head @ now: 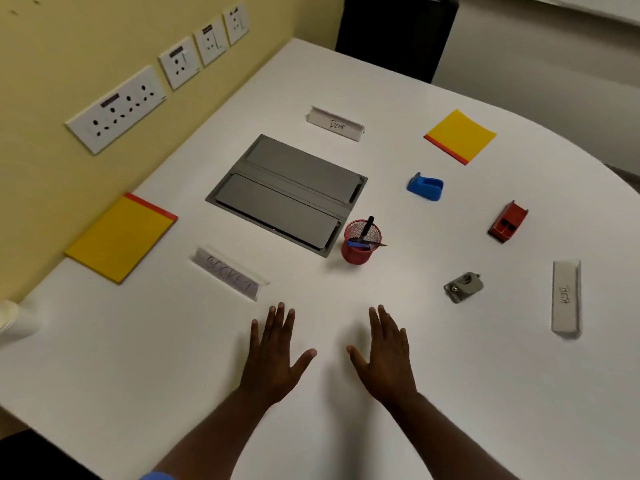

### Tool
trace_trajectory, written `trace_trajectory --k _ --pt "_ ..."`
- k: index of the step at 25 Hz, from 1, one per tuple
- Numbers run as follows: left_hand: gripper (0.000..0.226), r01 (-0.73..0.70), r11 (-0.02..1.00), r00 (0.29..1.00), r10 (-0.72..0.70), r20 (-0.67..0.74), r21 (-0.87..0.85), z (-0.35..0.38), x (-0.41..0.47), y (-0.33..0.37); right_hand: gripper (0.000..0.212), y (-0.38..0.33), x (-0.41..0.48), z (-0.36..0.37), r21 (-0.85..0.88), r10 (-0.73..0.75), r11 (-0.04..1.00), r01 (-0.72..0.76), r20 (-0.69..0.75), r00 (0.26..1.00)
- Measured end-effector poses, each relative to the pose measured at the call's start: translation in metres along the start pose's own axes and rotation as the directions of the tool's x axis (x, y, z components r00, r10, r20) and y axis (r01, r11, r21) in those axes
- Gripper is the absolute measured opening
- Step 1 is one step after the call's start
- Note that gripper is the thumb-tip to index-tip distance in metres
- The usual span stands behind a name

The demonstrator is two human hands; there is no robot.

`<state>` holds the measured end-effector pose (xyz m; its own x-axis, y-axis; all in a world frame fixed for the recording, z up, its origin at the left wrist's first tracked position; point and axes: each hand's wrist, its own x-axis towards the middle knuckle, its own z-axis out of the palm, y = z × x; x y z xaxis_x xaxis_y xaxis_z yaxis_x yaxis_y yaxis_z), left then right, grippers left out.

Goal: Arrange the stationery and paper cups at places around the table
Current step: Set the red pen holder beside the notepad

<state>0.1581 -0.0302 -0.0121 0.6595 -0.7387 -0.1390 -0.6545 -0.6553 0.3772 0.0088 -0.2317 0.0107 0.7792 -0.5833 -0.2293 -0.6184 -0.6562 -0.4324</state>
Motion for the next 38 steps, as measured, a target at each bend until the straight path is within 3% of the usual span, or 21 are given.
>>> trace_trajectory --k 7,16,18,21,27,32,38 --pt "0.088 -0.066 0.997 0.998 0.065 -0.016 -0.030 0.013 0.090 0.025 0.093 0.030 0.076 -0.014 0.113 0.164 0.982 -0.151 -0.112 0.980" --pt "0.099 -0.007 0.984 1.000 0.011 0.024 -0.179 0.029 0.209 0.047 0.106 0.019 0.175 -0.027 0.436 0.221 0.890 -0.133 -0.157 0.963" --pt "0.103 0.033 0.964 0.999 -0.021 0.047 -0.263 0.030 0.226 0.053 0.109 0.014 0.187 -0.024 0.510 0.244 0.846 -0.155 -0.112 0.963" --pt "0.100 -0.009 0.869 0.997 0.049 0.067 -0.495 0.027 0.245 0.062 0.109 0.008 0.198 -0.017 0.575 0.240 0.803 -0.155 -0.074 0.968" --pt "0.080 -0.041 0.804 0.999 0.014 -0.050 -0.594 0.022 0.225 0.081 0.100 -0.001 0.186 -0.009 0.619 0.284 0.773 -0.137 -0.144 0.948" --pt "0.082 -0.003 0.774 0.999 -0.020 -0.029 -0.634 0.011 0.185 0.089 0.098 -0.016 0.154 -0.010 0.650 0.280 0.753 -0.100 -0.178 0.943" --pt "0.077 -0.034 0.831 0.988 -0.055 -0.142 -0.555 -0.020 0.127 0.075 0.096 -0.056 0.102 -0.014 0.631 0.184 0.776 -0.008 -0.214 0.960"
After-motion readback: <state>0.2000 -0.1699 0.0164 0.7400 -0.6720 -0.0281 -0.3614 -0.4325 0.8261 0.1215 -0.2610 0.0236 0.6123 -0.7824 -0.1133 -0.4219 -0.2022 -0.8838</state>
